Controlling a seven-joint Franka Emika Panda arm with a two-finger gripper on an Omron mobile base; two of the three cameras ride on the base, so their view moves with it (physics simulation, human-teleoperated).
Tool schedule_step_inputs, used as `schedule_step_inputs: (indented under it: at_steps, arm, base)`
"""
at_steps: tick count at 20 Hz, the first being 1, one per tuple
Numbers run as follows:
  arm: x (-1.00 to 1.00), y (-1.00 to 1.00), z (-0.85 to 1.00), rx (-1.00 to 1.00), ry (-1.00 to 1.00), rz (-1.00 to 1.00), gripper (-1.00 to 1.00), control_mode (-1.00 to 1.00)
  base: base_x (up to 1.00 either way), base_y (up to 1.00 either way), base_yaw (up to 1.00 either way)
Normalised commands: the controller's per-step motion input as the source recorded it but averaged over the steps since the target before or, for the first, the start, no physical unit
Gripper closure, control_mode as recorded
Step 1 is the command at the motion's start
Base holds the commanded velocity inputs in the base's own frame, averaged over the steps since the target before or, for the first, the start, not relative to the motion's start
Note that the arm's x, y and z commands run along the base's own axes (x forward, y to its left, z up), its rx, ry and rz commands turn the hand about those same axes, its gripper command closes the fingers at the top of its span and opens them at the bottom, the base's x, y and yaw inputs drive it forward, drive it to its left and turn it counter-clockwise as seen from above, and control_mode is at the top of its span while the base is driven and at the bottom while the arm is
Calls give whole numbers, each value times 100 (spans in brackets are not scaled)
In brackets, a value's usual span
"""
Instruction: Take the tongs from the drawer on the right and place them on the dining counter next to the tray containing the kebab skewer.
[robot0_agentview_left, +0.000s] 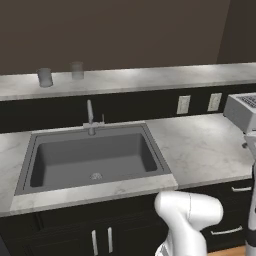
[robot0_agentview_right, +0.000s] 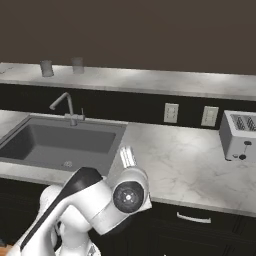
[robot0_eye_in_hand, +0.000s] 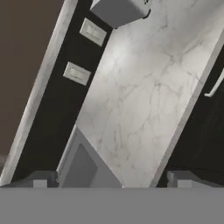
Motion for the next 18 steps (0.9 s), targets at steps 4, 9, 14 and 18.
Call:
schedule_step_inputs:
  at_steps: [4,9,14,18]
  arm:
    - [-32,-41,-29,18,-13,-4,-100,-100]
    - [-29,-37,-37,11,-21,-4,-100,-100]
    - [-17,-30,-38,10,-16,-6,-100,-100]
    - [-9,-24,-25,6,-9,-4,-100,-100]
  base:
    - [0,0,0]
    - [0,0,0]
    - [0,0,0]
    - [0,0,0]
